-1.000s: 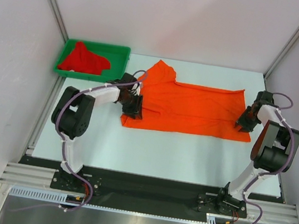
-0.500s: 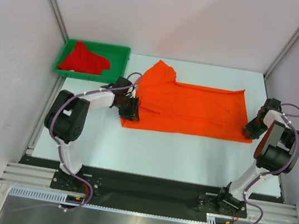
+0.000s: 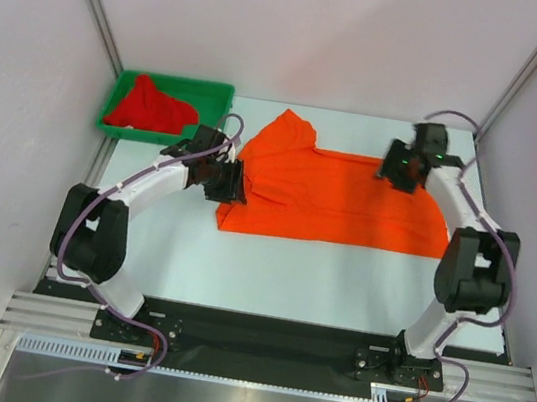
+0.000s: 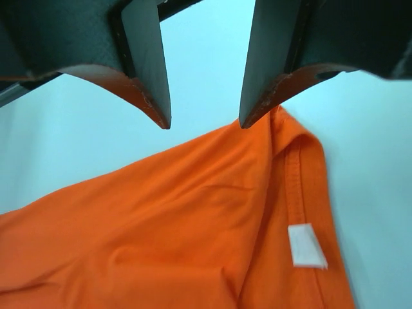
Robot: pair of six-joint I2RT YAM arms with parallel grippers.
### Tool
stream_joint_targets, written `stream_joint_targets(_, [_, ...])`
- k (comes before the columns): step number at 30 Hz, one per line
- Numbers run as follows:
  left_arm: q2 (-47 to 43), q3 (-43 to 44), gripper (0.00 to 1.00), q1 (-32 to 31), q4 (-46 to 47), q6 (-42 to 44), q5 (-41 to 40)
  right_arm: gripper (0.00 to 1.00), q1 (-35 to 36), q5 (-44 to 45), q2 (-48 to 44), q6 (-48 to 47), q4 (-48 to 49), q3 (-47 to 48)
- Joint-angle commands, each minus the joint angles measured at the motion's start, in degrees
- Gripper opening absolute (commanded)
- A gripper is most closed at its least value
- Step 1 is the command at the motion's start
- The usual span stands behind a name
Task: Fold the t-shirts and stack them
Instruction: Fold the tshirt
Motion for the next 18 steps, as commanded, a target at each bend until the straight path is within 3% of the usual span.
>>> stream_joint_targets(1, [-0.23, 2.40, 0.52, 0.59, 1.77, -0.36, 3.18, 0.62, 6.66, -17.69, 7.77, 2.23, 6.77, 5.61])
stream_joint_targets(4, [1.27, 0.64, 0.51, 0.77, 4.94, -2.55, 6.70, 0.60, 11.41, -22.73, 14.10, 5.66, 10.80, 8.36])
stream_joint_targets(11, [6.72, -3.13, 0.49, 1.20, 10.21, -5.11, 10.58, 0.43, 15.73, -23.19, 23.69, 5.84, 9.85, 15.13])
stream_joint_targets(18, [8.30, -4.19, 0.49, 2.87, 10.13, -4.67, 11.28, 0.42, 16.61, -25.91, 26.42, 6.28, 12.92, 14.87])
